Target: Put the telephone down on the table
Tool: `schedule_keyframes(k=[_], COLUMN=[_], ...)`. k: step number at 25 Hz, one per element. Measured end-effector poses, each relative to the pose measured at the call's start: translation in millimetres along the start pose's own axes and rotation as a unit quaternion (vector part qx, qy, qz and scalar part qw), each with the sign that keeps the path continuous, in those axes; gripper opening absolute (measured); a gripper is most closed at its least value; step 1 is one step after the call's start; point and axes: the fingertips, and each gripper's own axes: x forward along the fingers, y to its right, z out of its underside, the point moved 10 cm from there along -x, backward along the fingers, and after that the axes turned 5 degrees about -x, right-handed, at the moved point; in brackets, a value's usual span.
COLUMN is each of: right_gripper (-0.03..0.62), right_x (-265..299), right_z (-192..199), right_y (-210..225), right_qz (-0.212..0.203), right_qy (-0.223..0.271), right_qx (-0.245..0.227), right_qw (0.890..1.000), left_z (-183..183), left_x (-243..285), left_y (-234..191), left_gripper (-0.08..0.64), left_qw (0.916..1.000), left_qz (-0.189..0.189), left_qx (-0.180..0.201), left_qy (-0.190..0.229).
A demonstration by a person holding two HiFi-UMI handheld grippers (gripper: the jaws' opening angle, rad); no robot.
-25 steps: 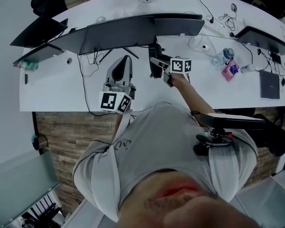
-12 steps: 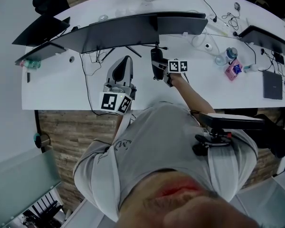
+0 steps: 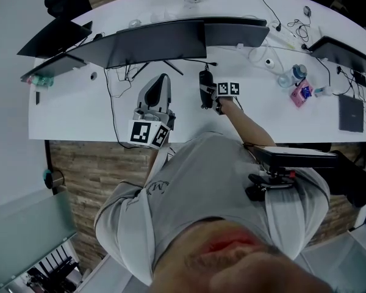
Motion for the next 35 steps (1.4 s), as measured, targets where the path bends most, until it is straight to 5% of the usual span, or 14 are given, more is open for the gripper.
schedule_keyframes(k=[6, 27, 35], right_gripper=[0.299, 0.299, 0.302], right_x=[18.2, 33.2, 28.0], right_z=[24.2, 23.1, 17.0], right_y=[31.2, 54.7, 61.3], right_qz=[0.023, 0.071, 0.100], right_qy=[-0.052, -0.059, -0.099], right_qx=[-0.009, 0.022, -0.014], right_qw=[0.998, 0.995, 0.990], left_z=[-0.3, -5.5, 0.3], left_x=[1.7, 24.5, 31.0], left_y=[-2.5, -13.1, -14.1], left_gripper=[0.009, 0.009, 0.009], left_qw=[1.0000, 0.9998, 0.9997], left_qz=[-0.004, 0.015, 0.023], left_qx=[0.005, 0.010, 0.004], left_qy=[-0.003, -0.008, -0.009])
